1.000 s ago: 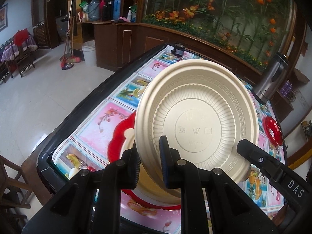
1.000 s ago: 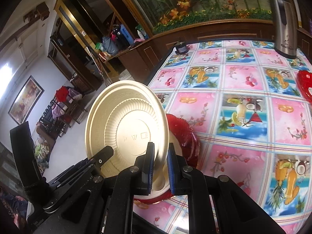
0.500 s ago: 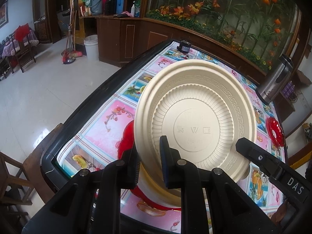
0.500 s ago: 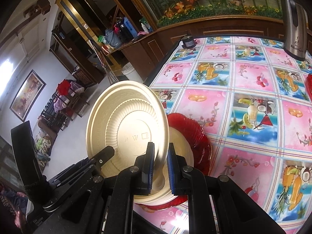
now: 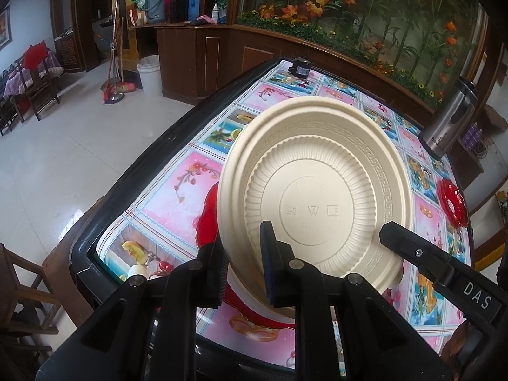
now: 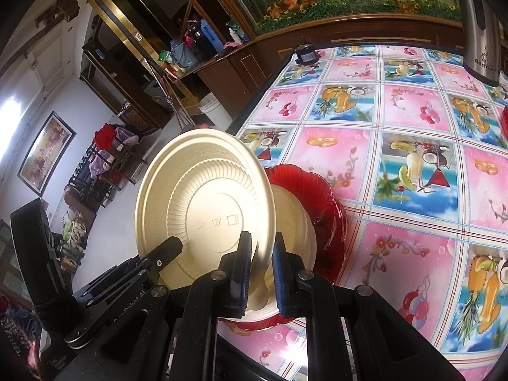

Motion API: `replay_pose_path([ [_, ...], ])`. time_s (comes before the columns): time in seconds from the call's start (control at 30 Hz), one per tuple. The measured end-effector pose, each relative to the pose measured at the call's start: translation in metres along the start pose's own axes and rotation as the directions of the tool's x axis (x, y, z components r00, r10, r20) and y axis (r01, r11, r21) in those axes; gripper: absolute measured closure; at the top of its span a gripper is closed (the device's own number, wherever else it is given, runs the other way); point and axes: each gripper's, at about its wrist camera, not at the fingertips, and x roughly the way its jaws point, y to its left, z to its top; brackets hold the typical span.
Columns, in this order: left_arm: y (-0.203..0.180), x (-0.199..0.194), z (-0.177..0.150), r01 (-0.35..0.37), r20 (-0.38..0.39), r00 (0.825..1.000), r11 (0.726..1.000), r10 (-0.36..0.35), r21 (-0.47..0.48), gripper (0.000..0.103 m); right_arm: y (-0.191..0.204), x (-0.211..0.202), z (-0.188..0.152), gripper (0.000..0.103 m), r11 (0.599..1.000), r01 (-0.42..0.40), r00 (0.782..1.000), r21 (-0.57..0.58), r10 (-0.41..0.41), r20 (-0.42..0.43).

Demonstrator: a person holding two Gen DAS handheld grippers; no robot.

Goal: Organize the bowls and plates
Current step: 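Lower the beige plate onto the stack and open the left tool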

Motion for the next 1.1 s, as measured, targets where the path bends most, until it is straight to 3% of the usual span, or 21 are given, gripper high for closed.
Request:
replay_pose_path([
  [0.87, 0.0013, -0.0062, -0.0017, 0.000, 0.020, 1.000, 1.000, 0.000, 0.013, 0.086, 0.0050, -0.0101, -0.0024, 0.091, 1.000, -0.008, 1.000, -0.003, 0.008, 0.011],
  [1.1, 0.0025, 0.0017, -0.0040, 0.006, -0.026, 1.000, 1.000, -0.006, 0.008, 0.086, -0.0009, -0.0067, -0.0034, 0.091, 1.000, -0.012, 1.000, 0.013, 0.012, -0.004],
])
